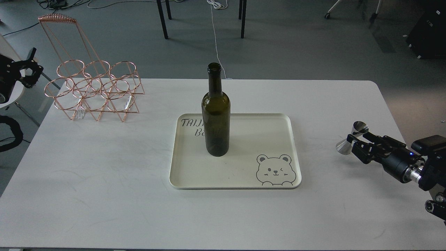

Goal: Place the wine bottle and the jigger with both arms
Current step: 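Set the jigger on the table beside the tray and release it, then withdraw the right gripper and reach the left gripper toward the wine bottle, then close the left gripper around the wine bottle's neck, then lift the bottle and carry it over the copper wine rack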

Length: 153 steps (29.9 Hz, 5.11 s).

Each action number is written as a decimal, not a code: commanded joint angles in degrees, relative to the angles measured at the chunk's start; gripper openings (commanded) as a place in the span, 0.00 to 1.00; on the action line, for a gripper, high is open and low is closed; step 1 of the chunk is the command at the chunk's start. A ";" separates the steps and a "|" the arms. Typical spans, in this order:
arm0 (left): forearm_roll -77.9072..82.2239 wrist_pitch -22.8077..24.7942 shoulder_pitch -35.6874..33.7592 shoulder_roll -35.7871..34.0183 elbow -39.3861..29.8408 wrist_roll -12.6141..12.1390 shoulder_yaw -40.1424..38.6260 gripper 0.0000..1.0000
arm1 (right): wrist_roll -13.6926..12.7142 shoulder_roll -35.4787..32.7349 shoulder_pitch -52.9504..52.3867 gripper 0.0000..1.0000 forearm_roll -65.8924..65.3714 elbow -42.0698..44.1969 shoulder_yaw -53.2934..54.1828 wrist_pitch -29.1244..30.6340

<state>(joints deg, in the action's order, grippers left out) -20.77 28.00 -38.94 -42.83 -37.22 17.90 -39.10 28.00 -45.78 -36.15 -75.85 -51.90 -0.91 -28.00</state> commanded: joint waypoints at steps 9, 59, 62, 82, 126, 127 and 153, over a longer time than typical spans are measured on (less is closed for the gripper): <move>3.70 0.00 -0.87 -10.41 -11.45 -1.03 0.95 0.98 | 0.00 -16.01 2.84 0.84 15.87 -15.25 0.03 0.00; 124.48 -11.74 -9.49 5.13 -53.23 -4.72 4.29 0.86 | 0.00 7.28 -18.43 0.91 52.03 23.69 31.58 41.45; 124.57 -11.74 -9.49 5.39 -51.56 -4.72 4.38 0.86 | 0.00 7.28 -18.52 0.91 52.03 23.60 31.75 41.45; 127.20 -12.53 -9.22 9.79 -49.71 -4.72 4.64 0.80 | 0.00 7.63 -18.78 0.91 52.03 23.34 31.93 41.45; 123.33 -13.94 -22.40 -10.69 -28.18 3.37 3.14 0.18 | 0.00 7.37 -20.63 0.91 52.03 23.43 31.84 41.36; 123.51 -14.37 -22.41 -10.61 -27.83 3.37 3.58 0.18 | 0.00 7.37 -20.63 0.91 52.03 23.43 31.84 41.36; 123.87 -19.92 -22.41 -8.41 -21.93 4.33 7.81 0.18 | 0.00 6.84 -20.54 0.91 52.03 23.43 31.84 41.36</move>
<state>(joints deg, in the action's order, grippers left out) 103.02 8.04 -61.32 -51.08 -59.15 22.16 -31.28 28.00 -38.88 -56.75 -23.82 -28.48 30.94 13.36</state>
